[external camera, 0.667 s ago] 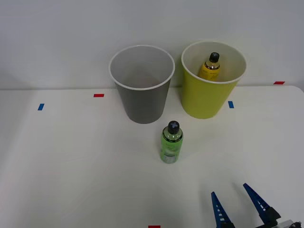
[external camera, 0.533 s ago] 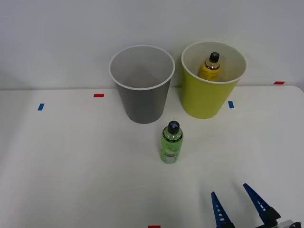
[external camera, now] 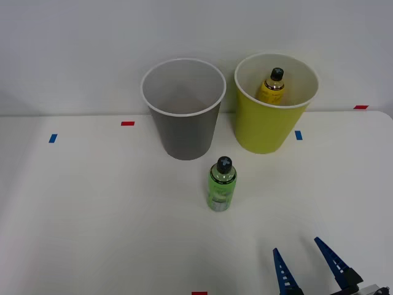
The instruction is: Put cans in the gray bin, plastic bottles in the light green bin
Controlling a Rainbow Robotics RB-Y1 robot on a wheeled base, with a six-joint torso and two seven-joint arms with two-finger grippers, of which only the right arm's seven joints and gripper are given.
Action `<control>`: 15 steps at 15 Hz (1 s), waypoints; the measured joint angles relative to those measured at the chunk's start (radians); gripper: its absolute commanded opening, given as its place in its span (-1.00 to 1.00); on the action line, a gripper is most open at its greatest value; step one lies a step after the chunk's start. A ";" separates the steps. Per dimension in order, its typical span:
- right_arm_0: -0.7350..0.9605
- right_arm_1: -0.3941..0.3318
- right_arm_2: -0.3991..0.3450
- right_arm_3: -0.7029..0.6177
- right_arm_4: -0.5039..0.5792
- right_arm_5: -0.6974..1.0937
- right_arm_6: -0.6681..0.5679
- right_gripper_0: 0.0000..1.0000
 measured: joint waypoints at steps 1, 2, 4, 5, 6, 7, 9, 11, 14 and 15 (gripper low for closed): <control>0.000 0.000 0.000 0.000 0.000 0.000 0.000 1.00; 0.000 0.000 0.000 0.000 0.000 0.000 0.000 1.00; 0.000 0.000 0.000 0.000 0.000 0.000 0.000 1.00; 0.000 0.000 0.000 0.000 0.000 0.000 0.000 1.00; 0.000 0.000 0.000 0.000 0.000 0.000 0.000 1.00; 0.000 0.000 0.000 0.000 0.000 0.000 0.000 1.00; 0.000 0.000 0.000 0.000 0.000 0.000 0.000 1.00; 0.000 0.000 0.000 0.000 0.000 0.000 0.000 1.00; 0.000 0.000 0.000 0.000 0.000 0.000 0.000 1.00; 0.000 0.000 0.000 0.000 0.000 0.000 0.000 1.00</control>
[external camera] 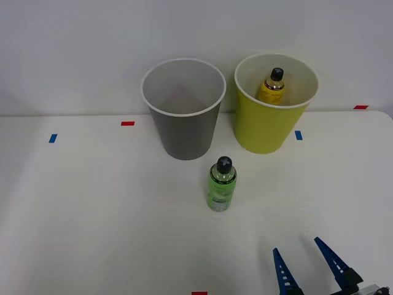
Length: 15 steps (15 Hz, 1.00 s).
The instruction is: Put cans in the gray bin, plastic bottles in the light green bin
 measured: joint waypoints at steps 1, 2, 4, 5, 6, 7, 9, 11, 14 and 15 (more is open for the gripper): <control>0.000 0.000 0.000 0.000 0.000 0.000 0.000 1.00; 0.000 0.000 0.000 0.000 0.000 0.000 0.000 1.00; 0.000 0.000 0.000 0.000 0.000 0.000 0.000 1.00; 0.000 0.000 0.000 0.000 0.000 0.000 0.000 1.00; 0.000 0.000 0.000 0.000 0.000 0.000 0.000 1.00; 0.000 0.000 0.000 0.000 0.000 0.000 0.000 1.00; 0.000 0.000 0.000 0.000 0.000 0.000 0.000 1.00; -0.001 -0.001 0.002 0.005 0.000 0.002 0.001 1.00; -0.008 -0.026 0.046 0.039 -0.060 0.012 0.008 1.00; -0.012 -0.063 0.084 0.030 -0.114 0.012 0.017 1.00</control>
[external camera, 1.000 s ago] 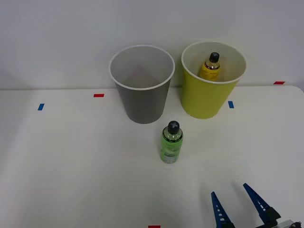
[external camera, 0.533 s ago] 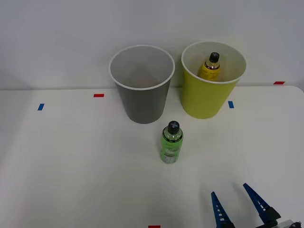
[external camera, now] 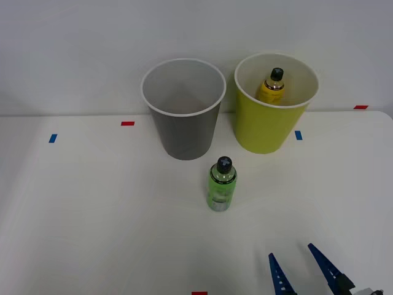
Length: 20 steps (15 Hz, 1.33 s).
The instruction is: Put cans in the gray bin, plastic bottles in the light green bin
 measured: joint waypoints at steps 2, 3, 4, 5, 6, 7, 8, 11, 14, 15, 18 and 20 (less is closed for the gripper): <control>-0.010 -0.072 0.060 -0.022 -0.079 0.000 0.055 1.00; -0.015 -0.094 0.077 -0.029 -0.118 0.000 0.120 1.00; -0.019 -0.115 0.095 -0.035 -0.168 0.000 0.217 1.00; -0.026 -0.137 0.117 -0.039 -0.237 0.000 0.336 1.00; -0.036 -0.159 0.145 -0.042 -0.337 0.000 0.439 1.00; -0.049 -0.180 0.179 -0.044 -0.445 0.000 0.518 1.00; -0.068 -0.204 0.219 -0.046 -0.548 0.000 0.592 1.00; -0.136 -0.272 0.317 -0.049 -0.675 0.000 0.748 1.00; -0.199 -0.322 0.370 -0.050 -0.685 0.001 0.756 1.00; -0.232 -0.340 0.390 -0.050 -0.687 0.001 0.759 1.00; -0.328 -0.380 0.440 -0.043 -0.704 0.002 0.767 1.00; -0.389 -0.377 0.472 -0.004 -0.739 0.002 0.770 1.00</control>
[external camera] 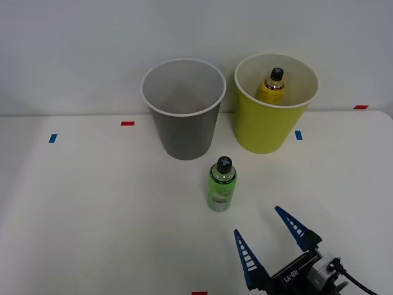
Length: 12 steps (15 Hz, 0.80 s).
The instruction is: Put cans in the gray bin, plastic bottles in the light green bin
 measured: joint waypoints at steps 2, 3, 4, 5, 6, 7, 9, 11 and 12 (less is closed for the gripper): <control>-0.072 0.036 0.025 0.067 -0.028 0.000 0.009 1.00; -0.099 0.059 0.030 0.090 -0.032 0.000 0.015 1.00; -0.124 0.078 0.034 0.104 -0.033 0.000 0.021 1.00; -0.146 0.095 0.036 0.109 -0.031 0.005 0.027 1.00; -0.165 0.105 0.033 0.110 -0.028 0.026 0.031 1.00; -0.184 0.114 0.025 0.111 -0.020 0.061 0.034 1.00; -0.221 0.129 0.010 0.111 -0.007 0.132 0.039 1.00; -0.251 0.150 0.004 0.111 -0.011 0.195 0.042 1.00; -0.267 0.162 0.001 0.111 -0.014 0.226 0.044 1.00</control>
